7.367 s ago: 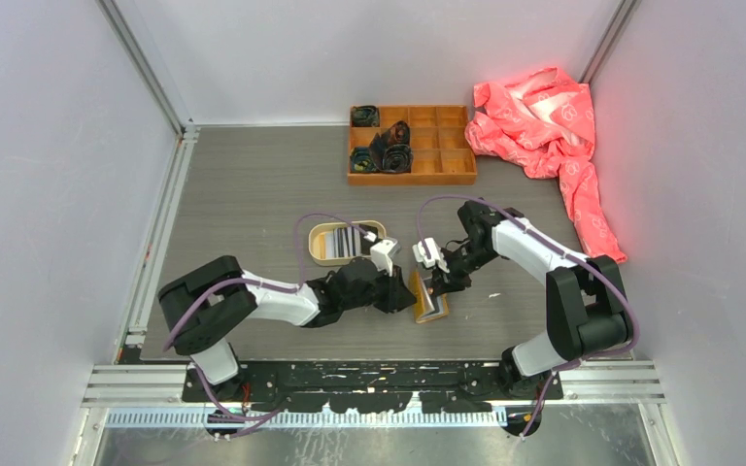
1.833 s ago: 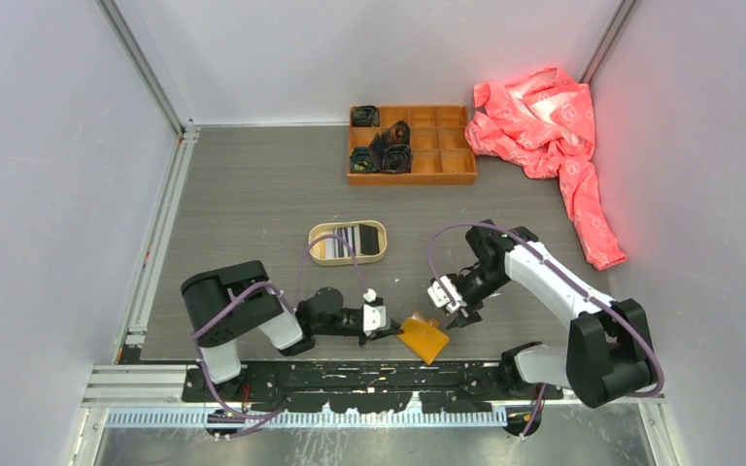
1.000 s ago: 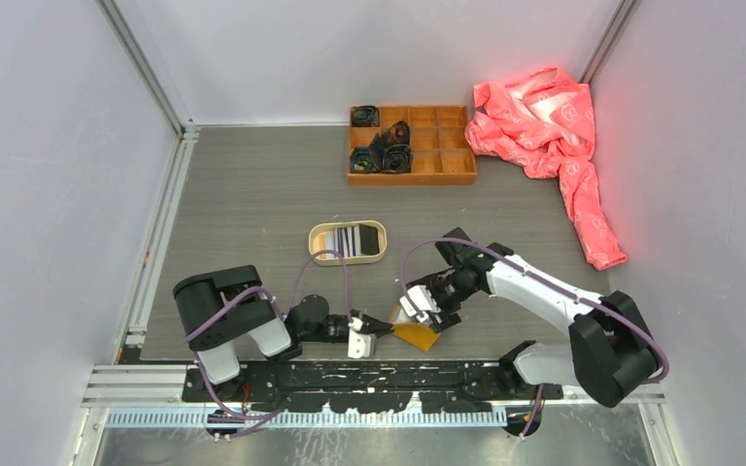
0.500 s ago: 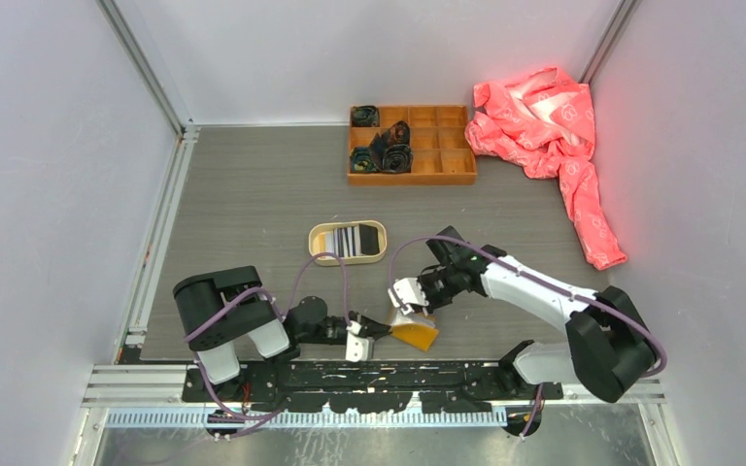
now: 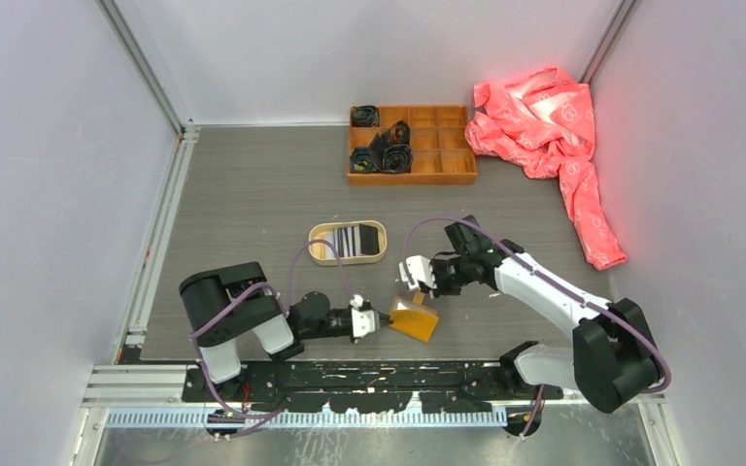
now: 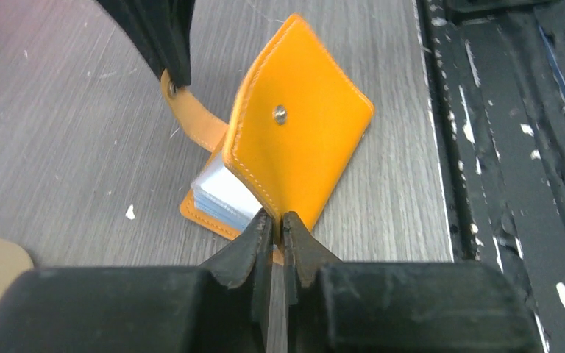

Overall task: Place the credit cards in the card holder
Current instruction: Close the card holder at the center of the board.

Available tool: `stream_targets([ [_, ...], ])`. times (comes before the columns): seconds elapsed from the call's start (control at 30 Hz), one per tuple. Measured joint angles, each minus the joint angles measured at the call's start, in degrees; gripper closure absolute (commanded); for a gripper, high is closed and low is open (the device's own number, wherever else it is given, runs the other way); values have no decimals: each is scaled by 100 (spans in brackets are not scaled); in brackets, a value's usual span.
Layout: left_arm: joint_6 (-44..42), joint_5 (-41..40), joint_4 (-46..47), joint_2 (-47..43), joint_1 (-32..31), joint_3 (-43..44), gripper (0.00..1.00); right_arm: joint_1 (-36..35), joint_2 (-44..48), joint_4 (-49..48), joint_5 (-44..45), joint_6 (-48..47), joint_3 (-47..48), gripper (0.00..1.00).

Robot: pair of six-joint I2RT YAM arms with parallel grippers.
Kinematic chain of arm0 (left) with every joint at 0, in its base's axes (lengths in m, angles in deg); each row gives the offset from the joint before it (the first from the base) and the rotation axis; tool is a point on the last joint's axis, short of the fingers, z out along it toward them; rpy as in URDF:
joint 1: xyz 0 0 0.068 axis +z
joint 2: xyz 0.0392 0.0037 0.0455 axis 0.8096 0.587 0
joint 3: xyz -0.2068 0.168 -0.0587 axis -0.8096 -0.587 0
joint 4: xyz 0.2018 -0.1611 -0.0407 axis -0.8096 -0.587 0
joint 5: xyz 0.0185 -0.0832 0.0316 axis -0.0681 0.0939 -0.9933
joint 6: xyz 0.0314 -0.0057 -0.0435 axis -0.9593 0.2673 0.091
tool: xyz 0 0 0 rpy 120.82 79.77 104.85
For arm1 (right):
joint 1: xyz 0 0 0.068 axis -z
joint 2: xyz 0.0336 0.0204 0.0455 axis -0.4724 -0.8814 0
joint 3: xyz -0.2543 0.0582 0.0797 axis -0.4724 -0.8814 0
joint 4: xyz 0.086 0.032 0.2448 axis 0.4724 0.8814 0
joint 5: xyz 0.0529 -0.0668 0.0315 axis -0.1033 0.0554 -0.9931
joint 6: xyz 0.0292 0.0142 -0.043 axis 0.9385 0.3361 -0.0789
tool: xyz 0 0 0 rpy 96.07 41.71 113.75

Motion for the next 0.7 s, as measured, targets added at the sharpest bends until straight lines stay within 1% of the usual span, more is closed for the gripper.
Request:
stream_targets([
  [0.13, 774, -216, -22, 98, 153, 114, 70, 149, -33, 2, -33, 264, 122, 97],
  [0.27, 1770, -385, -107, 186, 422, 243, 64, 201, -216, -2, -28, 522, 271, 98],
  [0.33, 2345, -472, -208, 192, 529, 350, 50, 203, -310, -2, -24, 612, 306, 98],
  [0.37, 2614, -525, -278, 192, 566, 420, 47, 203, -358, -4, -24, 647, 317, 98],
  [0.43, 2999, -625, -476, 168, 616, 535, 46, 203, -437, -9, -2, 706, 321, 98],
  [0.47, 3220, -699, -649, 103, 629, 586, 46, 203, -472, -9, 11, 734, 321, 98],
  [0.57, 3676, -935, -1473, -490, 638, 669, 43, 203, -566, -31, 63, 815, 326, 98],
  [0.7, 3971, -1134, -3169, -1731, 638, 1075, 41, 203, -603, -57, 122, 887, 332, 98],
])
